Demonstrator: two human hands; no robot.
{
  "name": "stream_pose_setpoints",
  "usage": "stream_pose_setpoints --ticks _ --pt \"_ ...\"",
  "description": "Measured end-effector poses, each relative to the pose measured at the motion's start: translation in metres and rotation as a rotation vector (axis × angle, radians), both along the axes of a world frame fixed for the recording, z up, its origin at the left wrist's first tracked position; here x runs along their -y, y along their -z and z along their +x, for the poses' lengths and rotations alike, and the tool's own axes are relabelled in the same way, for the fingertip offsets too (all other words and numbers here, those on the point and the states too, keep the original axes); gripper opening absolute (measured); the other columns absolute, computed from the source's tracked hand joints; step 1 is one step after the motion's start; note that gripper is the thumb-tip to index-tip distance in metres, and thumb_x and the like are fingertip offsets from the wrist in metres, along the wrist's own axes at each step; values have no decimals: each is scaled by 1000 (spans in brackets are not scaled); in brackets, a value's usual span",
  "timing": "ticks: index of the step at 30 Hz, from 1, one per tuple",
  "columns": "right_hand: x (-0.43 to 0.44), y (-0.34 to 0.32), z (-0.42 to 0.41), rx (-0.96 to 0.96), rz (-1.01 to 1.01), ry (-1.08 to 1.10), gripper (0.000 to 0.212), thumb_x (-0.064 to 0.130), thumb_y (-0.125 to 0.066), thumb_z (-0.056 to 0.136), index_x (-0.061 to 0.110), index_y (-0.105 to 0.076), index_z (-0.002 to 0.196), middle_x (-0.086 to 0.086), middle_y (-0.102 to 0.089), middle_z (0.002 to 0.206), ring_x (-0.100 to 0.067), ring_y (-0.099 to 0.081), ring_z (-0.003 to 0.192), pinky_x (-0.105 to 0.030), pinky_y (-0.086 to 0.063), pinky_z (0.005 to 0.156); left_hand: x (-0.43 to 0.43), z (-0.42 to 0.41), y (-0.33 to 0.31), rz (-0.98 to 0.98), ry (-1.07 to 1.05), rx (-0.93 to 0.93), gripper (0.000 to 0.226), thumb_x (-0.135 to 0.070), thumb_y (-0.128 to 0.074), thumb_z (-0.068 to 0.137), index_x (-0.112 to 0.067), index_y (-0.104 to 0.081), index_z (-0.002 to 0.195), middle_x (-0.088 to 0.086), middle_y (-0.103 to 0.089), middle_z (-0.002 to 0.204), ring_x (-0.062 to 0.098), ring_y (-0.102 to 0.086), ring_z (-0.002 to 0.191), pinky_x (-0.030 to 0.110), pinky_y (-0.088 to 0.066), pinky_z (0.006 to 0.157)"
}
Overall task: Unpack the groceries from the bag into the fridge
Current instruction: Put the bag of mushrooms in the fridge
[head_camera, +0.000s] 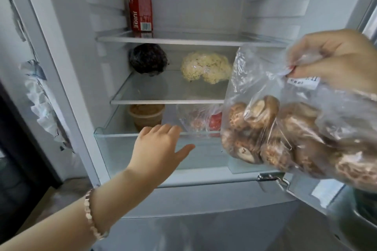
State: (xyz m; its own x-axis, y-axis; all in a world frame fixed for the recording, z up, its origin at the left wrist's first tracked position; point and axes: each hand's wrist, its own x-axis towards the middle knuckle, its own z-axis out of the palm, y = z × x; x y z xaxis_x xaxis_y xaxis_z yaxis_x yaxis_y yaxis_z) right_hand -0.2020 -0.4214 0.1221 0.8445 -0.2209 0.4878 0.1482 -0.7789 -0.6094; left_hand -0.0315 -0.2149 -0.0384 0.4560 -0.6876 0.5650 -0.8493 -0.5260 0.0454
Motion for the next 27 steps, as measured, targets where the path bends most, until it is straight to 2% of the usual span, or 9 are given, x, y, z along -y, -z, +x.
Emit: stream_pose_setpoints --ticks 3,5,10,14,17,19,21,24,27 --pt "-1 -21 16 31 -52 12 44 -3 -74 66 41 -69 59 17 -67 64 0 -61 68 -11 -46 72 4 -3 -8 -141 4 -156 25 -42 -68 80 -17 -67 77 -3 -68 75 23 -62 73 25 -27 68" --pt "-6 -36 24 65 -43 -36 36 2 -74 64 37 -69 58 14 -66 63 -6 -63 71 -15 -50 74 1 -2 -7 -168 7 -177 24 -42 -66 82 -18 -69 81 -3 -70 80 22 -62 79 25 -26 70" --pt "-19 -55 53 79 -196 -136 27 6 -72 73 30 -60 68 19 -60 58 0 -52 56 -4 -37 52 -12 -12 1 -192 79 -40 26 -49 -65 67 -26 -62 58 -12 -62 54 9 -58 47 18 -39 52" --pt "-21 -34 103 -179 -417 -190 25 14 -77 74 32 -62 70 -10 -60 69 -15 -45 57 -20 -35 60 -22 -16 3 -169 131 -29 27 -53 -60 71 -28 -61 60 -15 -61 55 5 -57 48 17 -41 51" --pt "-25 -3 135 -318 -530 -221 33 12 -75 75 40 -57 67 3 -57 67 -9 -42 57 -22 -34 58 -24 -16 4 -150 123 -51 28 -54 -55 74 -29 -60 61 -15 -60 55 4 -56 49 16 -38 52" --pt "-31 24 147 -436 -595 -287 27 10 -71 78 34 -61 70 14 -54 70 -3 -44 61 -17 -33 59 -24 -15 4 -132 114 -61 31 -53 -49 76 -29 -61 62 -16 -61 58 3 -56 52 15 -36 54" --pt "-34 53 150 -567 -655 -352 20 8 -67 79 26 -63 72 13 -53 70 -3 -44 62 -15 -34 60 -25 -15 4 -114 124 -78 30 -50 -48 78 -29 -63 65 -15 -63 61 4 -58 55 17 -41 53" --pt "-30 74 145 -667 -545 -379 24 11 -69 79 30 -60 68 4 -53 64 -3 -40 55 -15 -34 56 -31 -16 -1 -125 146 -107 27 -43 -48 83 -27 -66 71 -14 -65 66 5 -57 56 20 -44 50" --pt "-13 68 134 -843 -375 -310 20 19 -71 80 33 -61 90 11 -51 68 3 -46 49 -10 -37 49 -32 -9 -21 -203 145 -359 16 -36 -52 91 -27 -65 94 -12 -64 92 8 -59 74 27 -52 68"
